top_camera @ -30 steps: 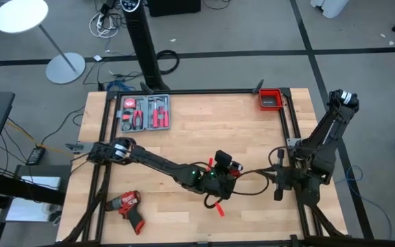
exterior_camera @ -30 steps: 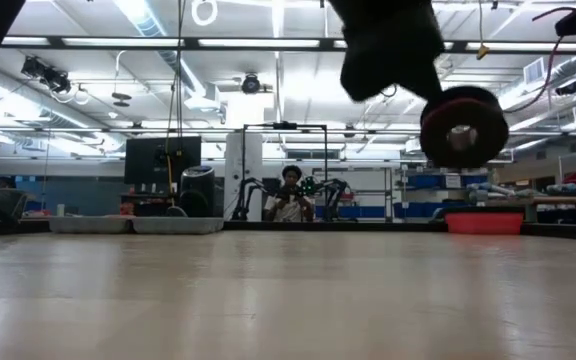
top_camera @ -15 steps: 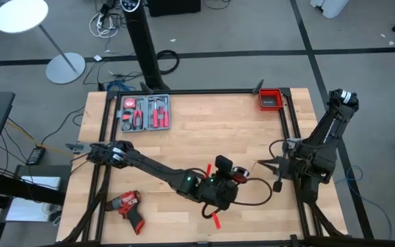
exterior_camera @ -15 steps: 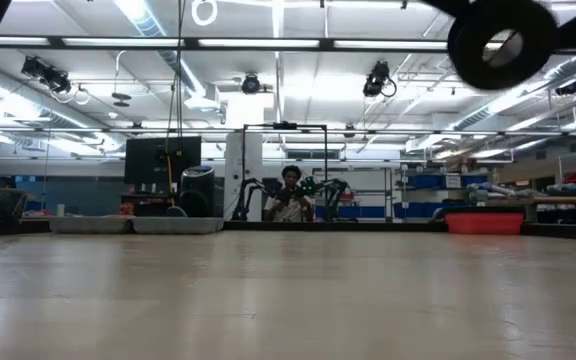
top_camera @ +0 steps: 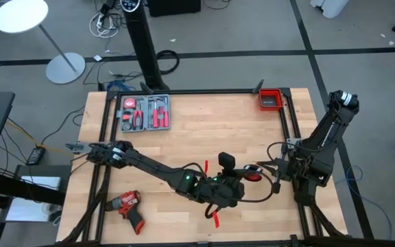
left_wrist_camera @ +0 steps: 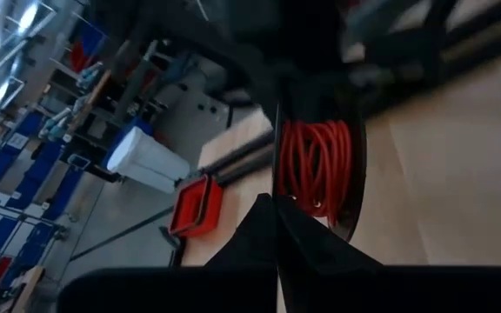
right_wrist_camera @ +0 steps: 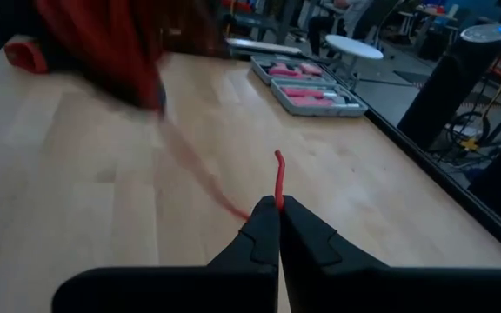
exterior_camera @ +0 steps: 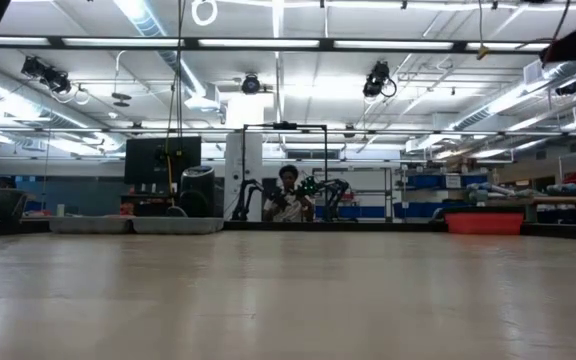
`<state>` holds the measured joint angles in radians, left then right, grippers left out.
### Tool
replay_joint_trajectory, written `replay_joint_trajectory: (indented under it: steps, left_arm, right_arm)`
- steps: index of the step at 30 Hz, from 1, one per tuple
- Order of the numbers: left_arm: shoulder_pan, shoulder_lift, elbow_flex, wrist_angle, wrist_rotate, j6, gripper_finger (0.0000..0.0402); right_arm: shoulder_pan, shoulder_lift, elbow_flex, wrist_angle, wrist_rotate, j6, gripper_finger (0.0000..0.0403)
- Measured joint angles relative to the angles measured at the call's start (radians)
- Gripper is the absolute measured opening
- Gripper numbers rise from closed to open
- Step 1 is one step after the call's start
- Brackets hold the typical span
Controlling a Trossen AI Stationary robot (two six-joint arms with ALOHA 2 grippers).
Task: Coil cords
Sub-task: Coil the red wire onto the spool
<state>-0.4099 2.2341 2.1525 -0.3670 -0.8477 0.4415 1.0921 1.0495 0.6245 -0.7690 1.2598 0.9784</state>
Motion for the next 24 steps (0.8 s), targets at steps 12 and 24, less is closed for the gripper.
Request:
replay_joint_trajectory:
  steps: [12, 24]
  left_arm:
    - [0.029, 0.000, 0.000, 0.221, 0.001, -0.001, 0.0000]
    - [0.074, 0.000, 0.000, 0.419, -0.019, -0.002, 0.0000]
  right_arm:
    - [-0.003, 0.071, -0.021, 0.125, 0.061, 0.001, 0.0000]
    - [-0.011, 0.094, -0.021, 0.273, 0.126, -0.087, 0.0000]
